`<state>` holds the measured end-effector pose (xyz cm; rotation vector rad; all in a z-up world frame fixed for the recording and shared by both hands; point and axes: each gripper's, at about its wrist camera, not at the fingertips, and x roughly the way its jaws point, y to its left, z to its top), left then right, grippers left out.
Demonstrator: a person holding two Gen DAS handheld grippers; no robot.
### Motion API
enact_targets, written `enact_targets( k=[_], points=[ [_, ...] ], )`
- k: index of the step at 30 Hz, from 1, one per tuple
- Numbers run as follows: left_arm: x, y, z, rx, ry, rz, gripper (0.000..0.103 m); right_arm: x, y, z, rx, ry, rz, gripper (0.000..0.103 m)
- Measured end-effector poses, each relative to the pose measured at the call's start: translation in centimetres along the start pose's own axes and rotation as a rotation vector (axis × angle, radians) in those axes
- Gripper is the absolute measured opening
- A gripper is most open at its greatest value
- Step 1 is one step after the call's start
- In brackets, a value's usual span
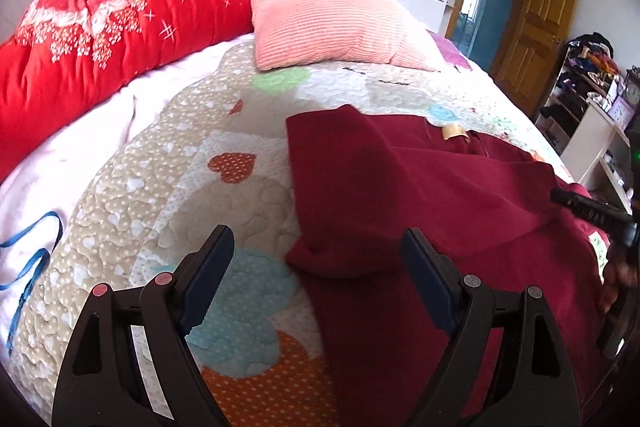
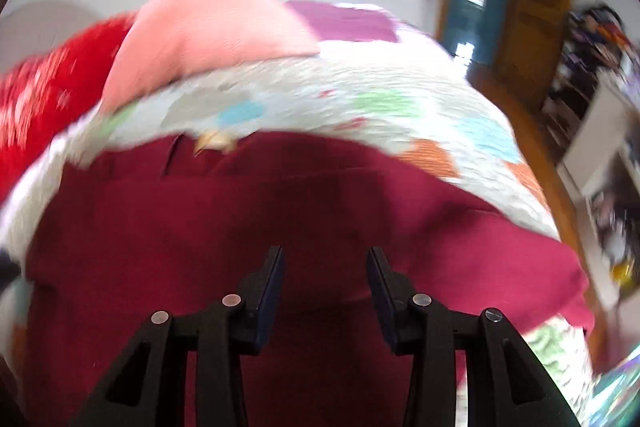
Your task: Fold small clothes
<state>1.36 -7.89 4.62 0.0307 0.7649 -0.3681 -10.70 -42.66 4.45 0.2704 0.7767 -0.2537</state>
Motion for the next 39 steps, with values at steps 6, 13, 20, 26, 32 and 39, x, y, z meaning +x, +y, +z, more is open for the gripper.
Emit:
enact_targets(
  k=[6,13,20,26,32,39],
  points=[
    [0.6,-1.9,0.3,-0.015,0.016,-0.035,0.086,3.0,-1.4,1.1,-0.034,0.089,0.074,0.011],
    [1.4,-2.2,0.4,-0.011,0.029,0.011,0.086,2.1,-1.8,0.5,-0.031,0.058,-0.007,0.009],
    [2.3,-2.1,0.0,-0.025,0.098,0.020,0.086,-0.3,-2.9,0.4,0.012,0.048,0.065,0.044],
    [1.0,-4.6,0.4,0.021,0.084,-0.005,0.086,-2.9,-8.7,-1.7,0.116,0.078,0.074,0.047],
    [2.5,-8.1,0.4,0.045,0.140,-0.066,0.086,-4.6,-15.7,-2.3,0.233,0.080,0.031,0.047],
    [3.9,-11.2,0.3,0.093,0.169,-0.069,0.086,-2.5,-24.9,-2.9,0.560,0.123,0.126,0.048]
  ],
)
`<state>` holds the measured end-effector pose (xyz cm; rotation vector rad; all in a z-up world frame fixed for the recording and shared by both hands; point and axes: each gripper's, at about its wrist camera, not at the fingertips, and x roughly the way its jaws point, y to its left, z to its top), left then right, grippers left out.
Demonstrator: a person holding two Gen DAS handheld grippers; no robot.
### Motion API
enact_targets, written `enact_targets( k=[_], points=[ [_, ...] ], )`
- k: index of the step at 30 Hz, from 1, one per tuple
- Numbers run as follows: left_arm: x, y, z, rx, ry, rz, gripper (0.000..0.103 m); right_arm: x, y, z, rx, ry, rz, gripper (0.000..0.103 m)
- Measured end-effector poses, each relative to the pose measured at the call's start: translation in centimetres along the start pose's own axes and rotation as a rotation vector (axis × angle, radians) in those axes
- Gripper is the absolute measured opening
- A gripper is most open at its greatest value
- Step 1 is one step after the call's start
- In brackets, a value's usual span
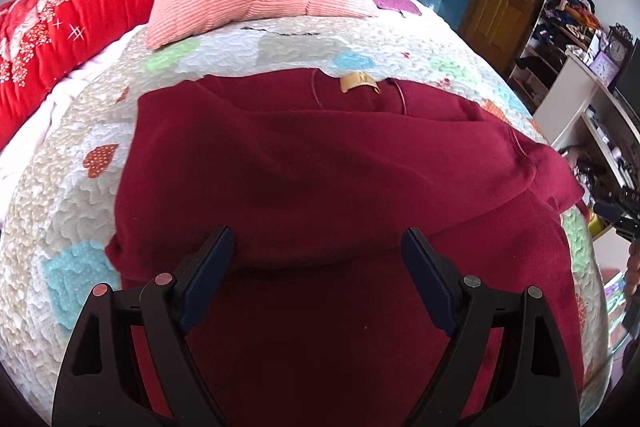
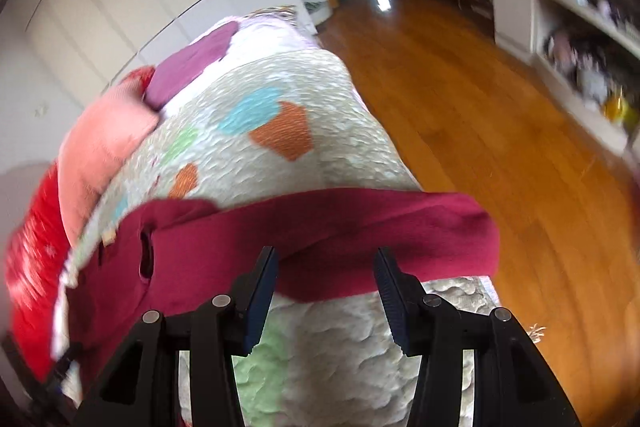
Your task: Fold small clothes
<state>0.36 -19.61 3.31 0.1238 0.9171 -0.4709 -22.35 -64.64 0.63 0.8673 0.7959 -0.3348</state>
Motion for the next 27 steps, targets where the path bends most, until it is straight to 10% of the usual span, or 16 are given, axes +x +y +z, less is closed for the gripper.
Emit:
enact_targets(
  k=[13,15,19,27],
  points=[
    [1.7,-0.9,-0.9,0.064,0.016,0.067,0.086,6.1,-6.3,2.9,0.392,0.078,0.217,0.050],
    [1.8,-0.9,-1.0,0.064,0.013,0.070,0.086,6.3,-5.7,3.2,0.341,0.067,0.182,0.049],
    [1.9,-1.1,-1.1,0.073,0.009,0.080,0.086,5.0,-3.8,3.3,0.175,0.018,0.095,0.014],
    [0.7,-0.5,-1.0,0.037,-0.004,0.053,0.086,-2.9,6.9,4.1,-0.219,-0.191,0.110,0.008]
  ],
)
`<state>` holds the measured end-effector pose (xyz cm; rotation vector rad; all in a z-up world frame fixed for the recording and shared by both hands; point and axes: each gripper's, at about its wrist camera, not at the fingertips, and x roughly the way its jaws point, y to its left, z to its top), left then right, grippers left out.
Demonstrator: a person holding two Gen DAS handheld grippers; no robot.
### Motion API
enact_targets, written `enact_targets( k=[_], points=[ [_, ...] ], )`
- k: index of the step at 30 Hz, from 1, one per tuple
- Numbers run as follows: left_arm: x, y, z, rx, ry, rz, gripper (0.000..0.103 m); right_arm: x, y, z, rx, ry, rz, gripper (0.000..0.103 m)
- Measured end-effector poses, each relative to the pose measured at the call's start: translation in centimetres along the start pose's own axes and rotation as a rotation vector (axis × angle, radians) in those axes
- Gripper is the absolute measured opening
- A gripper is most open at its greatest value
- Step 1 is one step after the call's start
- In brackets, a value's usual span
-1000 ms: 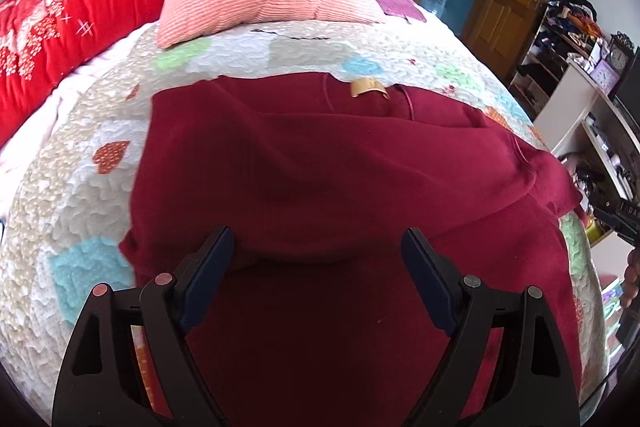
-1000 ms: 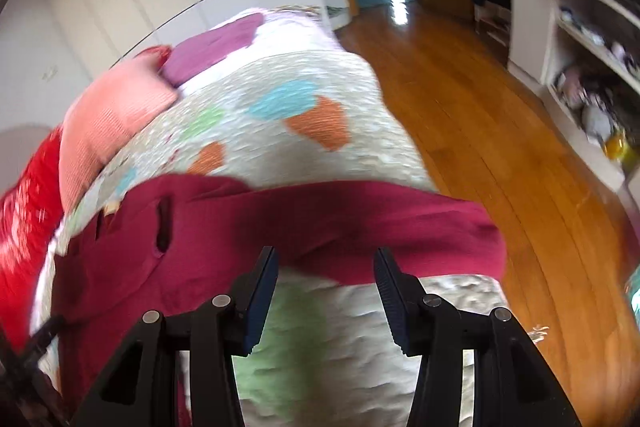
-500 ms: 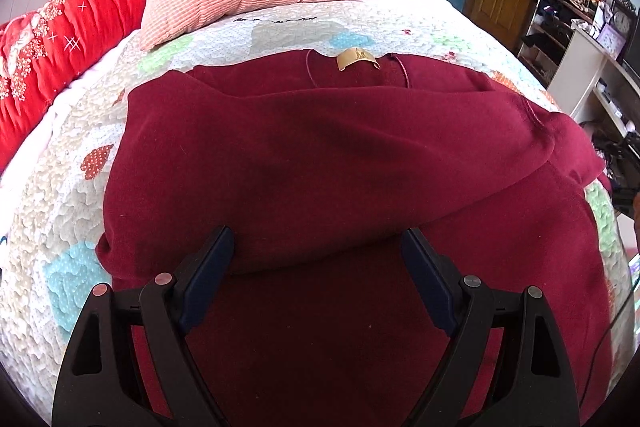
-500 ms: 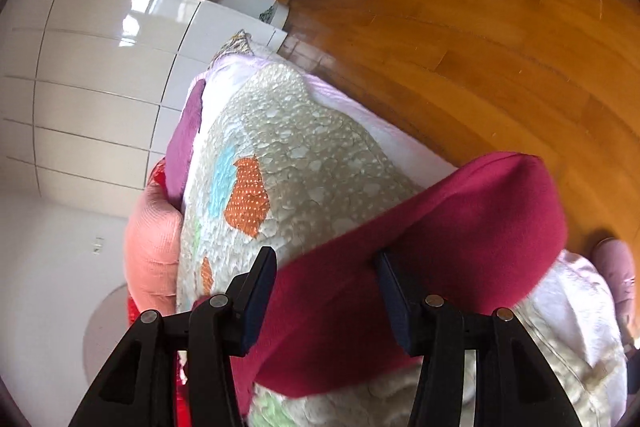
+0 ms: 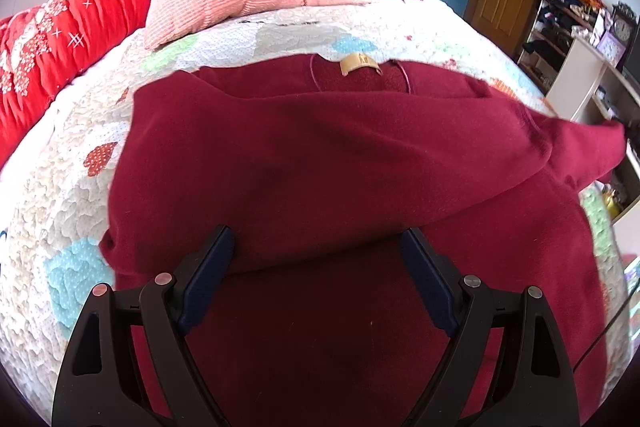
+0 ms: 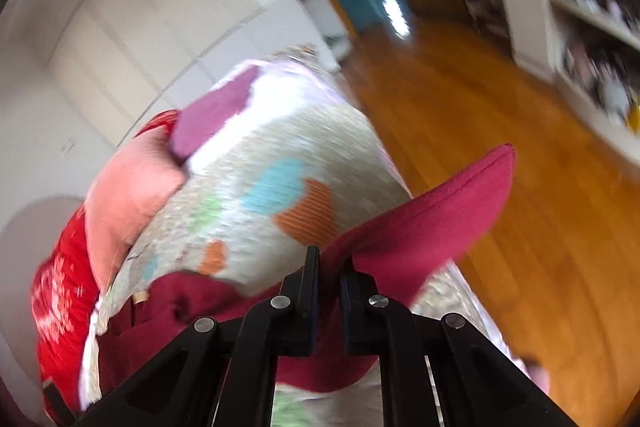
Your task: Fold small clothes
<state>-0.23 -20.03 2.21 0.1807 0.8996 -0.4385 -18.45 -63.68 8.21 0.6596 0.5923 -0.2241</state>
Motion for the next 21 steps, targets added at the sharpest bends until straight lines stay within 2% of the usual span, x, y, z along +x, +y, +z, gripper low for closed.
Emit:
enact_targets(
  k=[3,5,7,9,10,12,15,21],
  points=[
    [-1.4,0.9,0.2,-0.037,-0.031,-0.008,0.086,-1.2,7.5,0.3,-0.193,-0.029,0.109,0.008],
    [-2.5,1.9,0.4,-0.070,-0.059,-0.011,0.086,-1.3,13.2,-1.1,-0.343,-0.009,0.207,0.008],
    [-3.4,2.9,0.6,-0.107,-0.084,-0.019,0.086,-0.3,18.3,-3.6,-0.470,0.056,0.332,0.008],
    [-4.1,4.1,0.9,-0.152,-0.101,-0.034,0.086,2.0,21.7,-7.0,-0.525,0.165,0.425,0.009],
    [-4.3,4.7,0.9,-0.171,-0.106,-0.043,0.086,3.7,22.9,-8.8,-0.535,0.231,0.435,0.023],
    [-4.2,5.5,1.0,-0.198,-0.099,-0.059,0.086,6.1,23.3,-11.4,-0.528,0.324,0.420,0.054],
    [-4.1,6.2,1.0,-0.203,-0.087,-0.069,0.086,7.4,21.5,-13.0,-0.463,0.389,0.428,0.054],
    [-3.2,5.9,1.3,-0.188,-0.077,-0.065,0.086,4.9,17.3,-11.7,-0.371,0.337,0.400,0.054]
  ],
)
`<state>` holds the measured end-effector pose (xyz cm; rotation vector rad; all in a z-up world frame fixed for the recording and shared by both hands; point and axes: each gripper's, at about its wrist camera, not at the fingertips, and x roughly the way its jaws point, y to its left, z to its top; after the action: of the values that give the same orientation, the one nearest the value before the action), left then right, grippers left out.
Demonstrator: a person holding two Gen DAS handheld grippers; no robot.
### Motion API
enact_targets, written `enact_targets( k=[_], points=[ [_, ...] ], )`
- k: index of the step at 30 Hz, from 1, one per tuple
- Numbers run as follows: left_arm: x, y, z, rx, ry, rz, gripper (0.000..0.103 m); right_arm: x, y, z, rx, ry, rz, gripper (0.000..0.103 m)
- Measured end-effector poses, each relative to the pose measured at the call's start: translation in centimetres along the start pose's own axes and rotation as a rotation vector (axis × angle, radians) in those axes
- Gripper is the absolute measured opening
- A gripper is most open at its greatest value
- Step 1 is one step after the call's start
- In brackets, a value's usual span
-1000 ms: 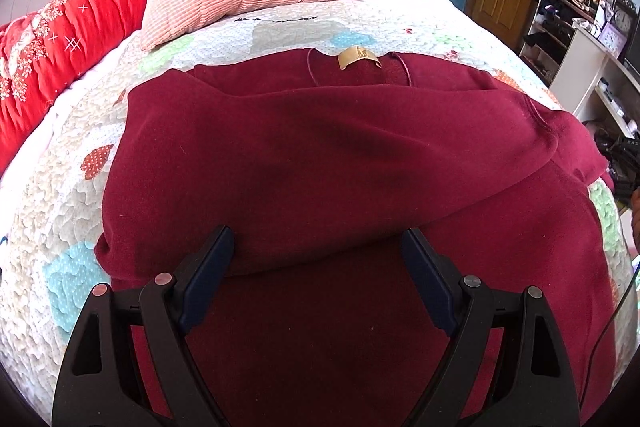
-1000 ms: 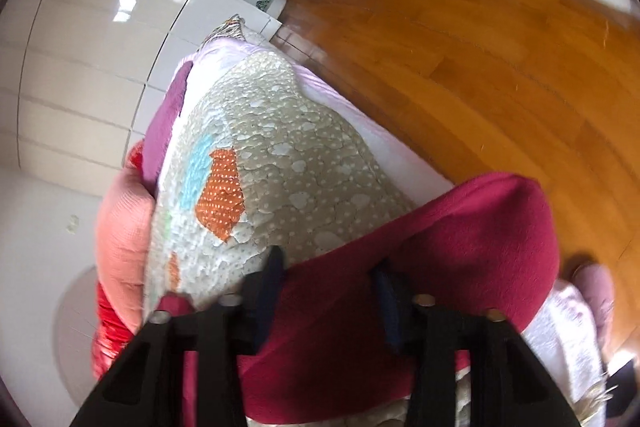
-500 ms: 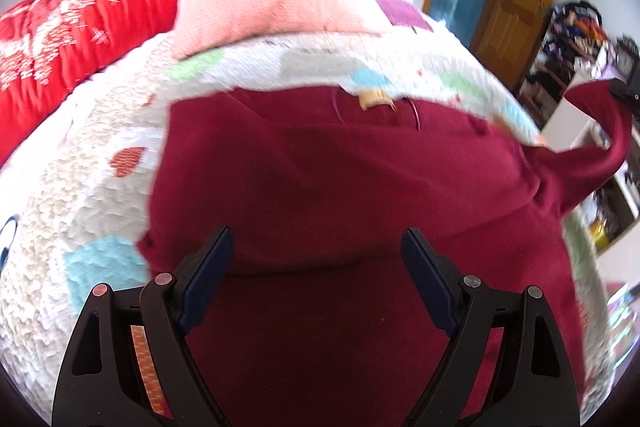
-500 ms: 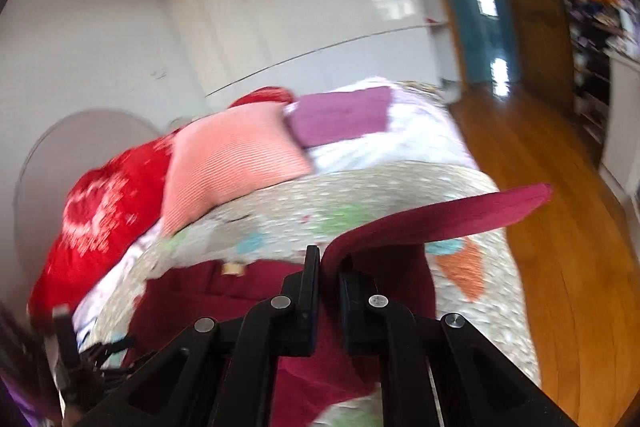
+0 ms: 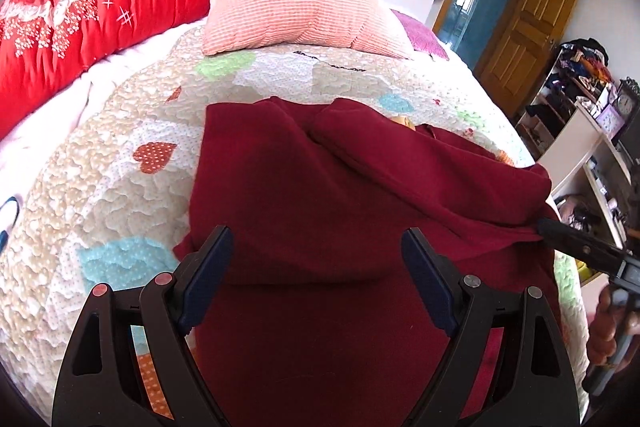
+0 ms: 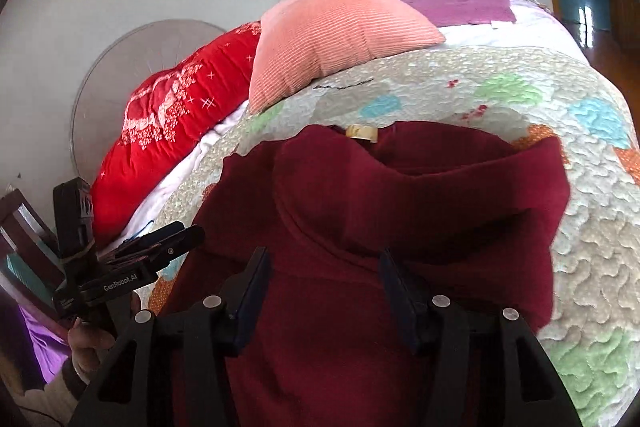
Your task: Fold small clothes
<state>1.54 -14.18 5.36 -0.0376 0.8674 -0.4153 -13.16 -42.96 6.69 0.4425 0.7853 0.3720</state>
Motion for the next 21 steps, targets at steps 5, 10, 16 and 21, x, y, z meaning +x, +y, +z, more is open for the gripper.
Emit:
enact_targets(
  k=[5,10,16,21],
  points=[
    [1.4,-0.5,1.8,-0.043,0.026,-0.030,0.086,-1.9,-1.3,-1.7,0.032,-0.042,-0.029,0.055],
    [4.1,-0.8,4.2,-0.131,0.076,-0.079,0.086,-2.1,-2.8,-3.0,0.106,-0.054,0.003,0.055],
    [7.5,0.2,7.4,-0.257,0.090,-0.088,0.086,-2.4,-3.2,-3.0,0.130,-0.074,0.053,0.055],
    [10.8,0.7,8.6,-0.299,0.141,-0.085,0.086,-3.2,-3.4,-3.2,0.141,-0.098,0.062,0.057]
  ],
)
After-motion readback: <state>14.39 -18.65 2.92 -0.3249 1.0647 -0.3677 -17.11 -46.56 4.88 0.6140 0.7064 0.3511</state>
